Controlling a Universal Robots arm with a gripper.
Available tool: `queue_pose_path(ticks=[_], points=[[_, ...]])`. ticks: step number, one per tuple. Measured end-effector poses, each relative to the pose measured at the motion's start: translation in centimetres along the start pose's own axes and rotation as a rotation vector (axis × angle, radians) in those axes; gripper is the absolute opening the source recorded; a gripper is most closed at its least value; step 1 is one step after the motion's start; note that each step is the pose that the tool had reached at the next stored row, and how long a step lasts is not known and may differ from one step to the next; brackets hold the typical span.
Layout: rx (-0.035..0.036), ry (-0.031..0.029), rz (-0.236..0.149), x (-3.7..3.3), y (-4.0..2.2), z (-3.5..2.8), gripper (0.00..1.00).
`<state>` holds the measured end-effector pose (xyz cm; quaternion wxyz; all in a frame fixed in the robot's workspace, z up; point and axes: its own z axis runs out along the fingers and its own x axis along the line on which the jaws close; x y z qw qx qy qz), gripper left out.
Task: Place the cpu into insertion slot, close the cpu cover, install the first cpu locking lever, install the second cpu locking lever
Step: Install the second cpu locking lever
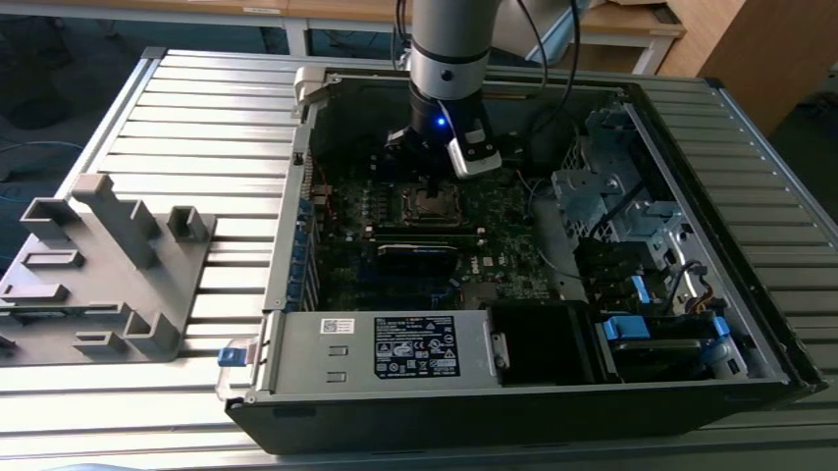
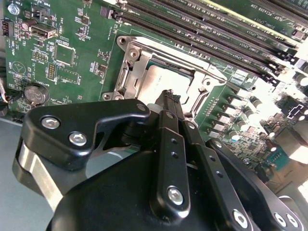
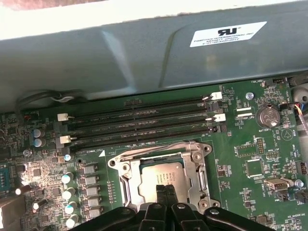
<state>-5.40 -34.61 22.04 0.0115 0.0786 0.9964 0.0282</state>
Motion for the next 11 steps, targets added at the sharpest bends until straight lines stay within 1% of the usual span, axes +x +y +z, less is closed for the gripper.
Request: queue_pose_path(ticks=[4,11], points=[[-0.0002,-0.0001,0.0,-0.03,0.01,0.01,0.11],[-0.0002,-0.0001,0.0,-0.03,0.03,-0.32,0.11]])
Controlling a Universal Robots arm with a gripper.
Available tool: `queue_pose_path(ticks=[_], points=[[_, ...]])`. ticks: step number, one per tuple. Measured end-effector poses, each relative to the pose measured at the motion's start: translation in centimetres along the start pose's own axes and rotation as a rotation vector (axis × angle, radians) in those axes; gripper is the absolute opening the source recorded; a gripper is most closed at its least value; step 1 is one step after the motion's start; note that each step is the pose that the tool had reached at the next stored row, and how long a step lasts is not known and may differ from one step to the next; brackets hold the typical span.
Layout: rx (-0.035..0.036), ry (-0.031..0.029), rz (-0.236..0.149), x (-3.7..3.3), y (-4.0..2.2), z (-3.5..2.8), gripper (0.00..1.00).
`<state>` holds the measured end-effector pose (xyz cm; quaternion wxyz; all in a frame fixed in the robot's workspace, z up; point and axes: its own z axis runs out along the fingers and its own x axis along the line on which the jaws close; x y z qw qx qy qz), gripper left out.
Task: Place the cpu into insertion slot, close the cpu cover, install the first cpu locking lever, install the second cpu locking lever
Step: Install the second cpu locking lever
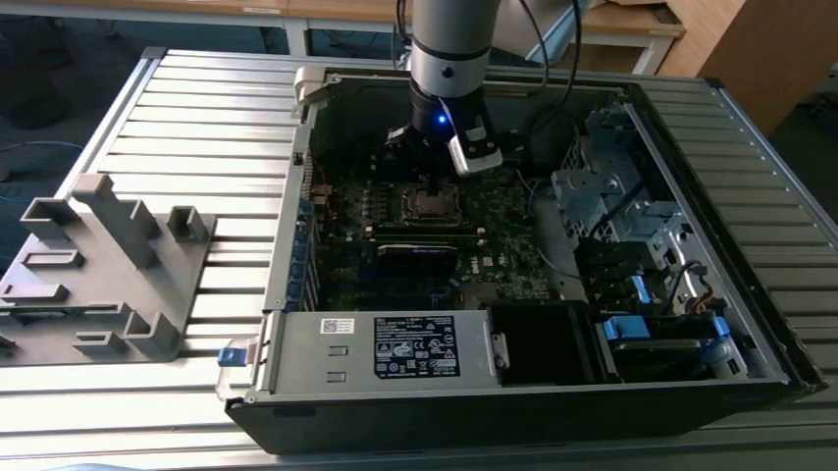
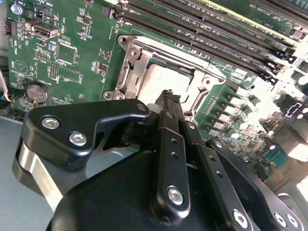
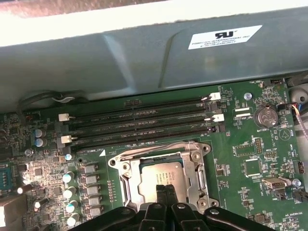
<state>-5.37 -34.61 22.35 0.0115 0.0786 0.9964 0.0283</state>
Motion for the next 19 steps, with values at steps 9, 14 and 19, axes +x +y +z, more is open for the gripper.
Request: queue_pose_path(ticks=[9,14,19], points=[[0.0003,0.0002,0.0,0.01,0.08,-0.32,0.11],[-0.0001,0.0,0.0,0.0,0.1,-0.48,0.11],[0.0001,0.0001,0.0,0.0,0.1,-0.49,0.11]])
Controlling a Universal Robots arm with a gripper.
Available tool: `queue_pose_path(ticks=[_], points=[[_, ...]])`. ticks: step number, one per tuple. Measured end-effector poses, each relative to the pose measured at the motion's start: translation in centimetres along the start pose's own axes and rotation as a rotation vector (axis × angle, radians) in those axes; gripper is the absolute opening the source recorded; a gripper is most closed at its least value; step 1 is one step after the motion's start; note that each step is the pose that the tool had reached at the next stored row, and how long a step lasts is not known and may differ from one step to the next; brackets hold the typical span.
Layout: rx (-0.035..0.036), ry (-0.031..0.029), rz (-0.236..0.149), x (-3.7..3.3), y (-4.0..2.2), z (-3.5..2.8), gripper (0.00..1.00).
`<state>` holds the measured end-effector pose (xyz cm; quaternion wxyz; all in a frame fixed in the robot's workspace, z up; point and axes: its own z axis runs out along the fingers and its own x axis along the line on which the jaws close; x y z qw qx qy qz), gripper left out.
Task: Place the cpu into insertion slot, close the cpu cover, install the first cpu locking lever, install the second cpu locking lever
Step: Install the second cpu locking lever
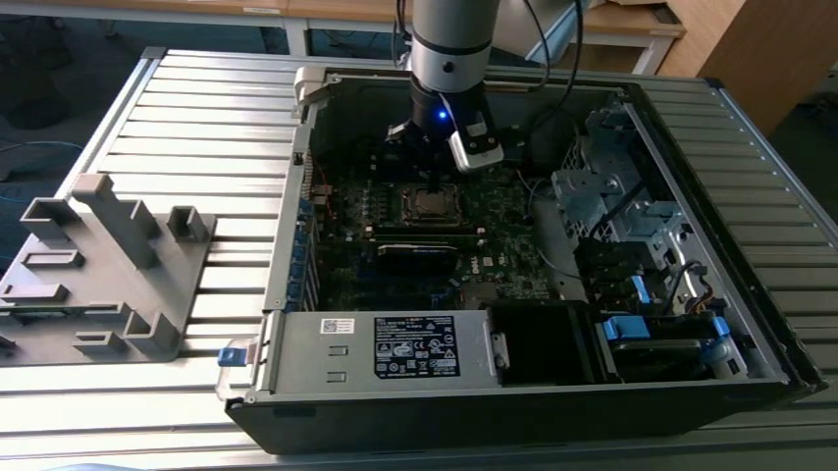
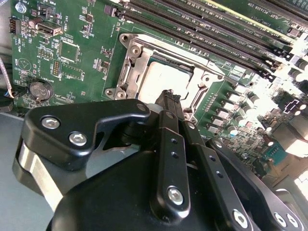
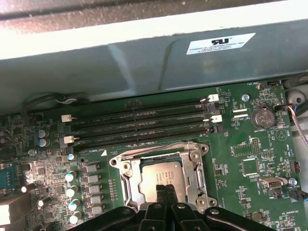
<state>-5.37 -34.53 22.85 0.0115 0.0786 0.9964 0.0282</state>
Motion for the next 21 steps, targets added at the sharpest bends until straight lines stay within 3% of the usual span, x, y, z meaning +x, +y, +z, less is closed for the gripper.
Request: queue_pose_path(ticks=[21], points=[[0.0006,0.0,0.0,-0.01,-0.04,-0.46,0.11]])
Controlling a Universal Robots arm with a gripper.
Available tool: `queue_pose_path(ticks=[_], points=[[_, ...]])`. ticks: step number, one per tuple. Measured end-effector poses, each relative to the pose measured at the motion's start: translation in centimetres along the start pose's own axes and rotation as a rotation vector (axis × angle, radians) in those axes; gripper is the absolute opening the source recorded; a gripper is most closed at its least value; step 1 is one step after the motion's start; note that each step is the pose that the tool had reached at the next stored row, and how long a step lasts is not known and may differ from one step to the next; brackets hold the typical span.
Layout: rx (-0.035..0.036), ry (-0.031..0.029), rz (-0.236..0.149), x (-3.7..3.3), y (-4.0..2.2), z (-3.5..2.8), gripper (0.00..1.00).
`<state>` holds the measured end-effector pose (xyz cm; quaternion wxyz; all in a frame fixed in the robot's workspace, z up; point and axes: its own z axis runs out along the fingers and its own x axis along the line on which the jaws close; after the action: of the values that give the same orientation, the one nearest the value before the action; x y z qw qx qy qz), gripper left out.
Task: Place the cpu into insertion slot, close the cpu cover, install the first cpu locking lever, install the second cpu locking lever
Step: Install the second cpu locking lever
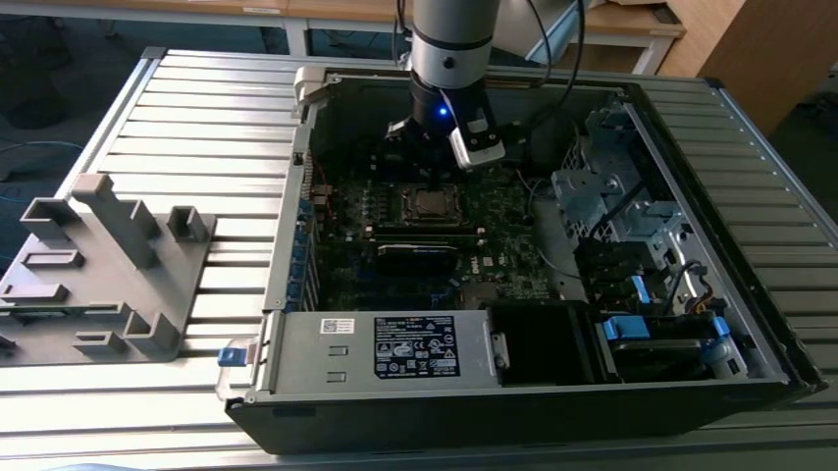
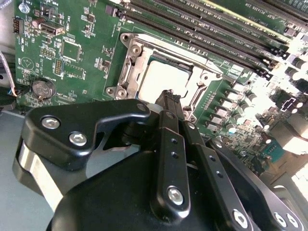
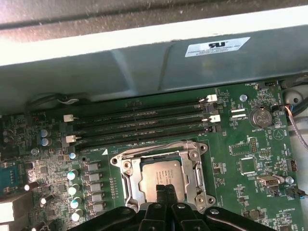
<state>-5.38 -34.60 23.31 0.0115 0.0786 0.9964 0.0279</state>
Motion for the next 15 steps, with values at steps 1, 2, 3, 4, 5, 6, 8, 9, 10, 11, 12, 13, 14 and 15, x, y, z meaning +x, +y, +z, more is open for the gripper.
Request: queue_pose_path(ticks=[1,2,3,4,5,6,8,9,10,11,12,13,14,15], points=[[0.0,0.0,0.0,-0.01,-0.06,0.0,0.11],[-0.0001,0.0,0.0,-0.03,-0.14,0.0,0.11],[0.0,0.0,0.0,-0.04,-0.25,-0.01,0.11],[0.0,0.0,0.0,-0.06,-0.37,-0.02,0.11],[-0.0001,0.0,0.0,-0.08,-0.49,-0.02,0.11],[-0.0001,0.0,0.0,-0.1,-0.61,-0.03,0.11],[-0.0001,-0.0001,0.0,-0.14,-0.85,-0.04,0.11],[-0.0001,0.0,0.0,-0.16,-0.96,-0.05,0.11],[-0.0001,-0.0001,0.0,-0.18,-1.09,-0.05,0.11],[-0.0001,0.0,0.0,-0.2,-1.22,-0.06,0.11],[0.0,0.0,0.0,-0.22,-1.37,-0.07,0.11],[0.0,0.0,0.0,-0.25,-1.49,-0.08,0.11],[-0.0001,0.0,0.0,-0.26,-1.6,-0.08,0.11],[0.0,0.0,0.0,-0.28,-1.71,-0.09,0.11]])
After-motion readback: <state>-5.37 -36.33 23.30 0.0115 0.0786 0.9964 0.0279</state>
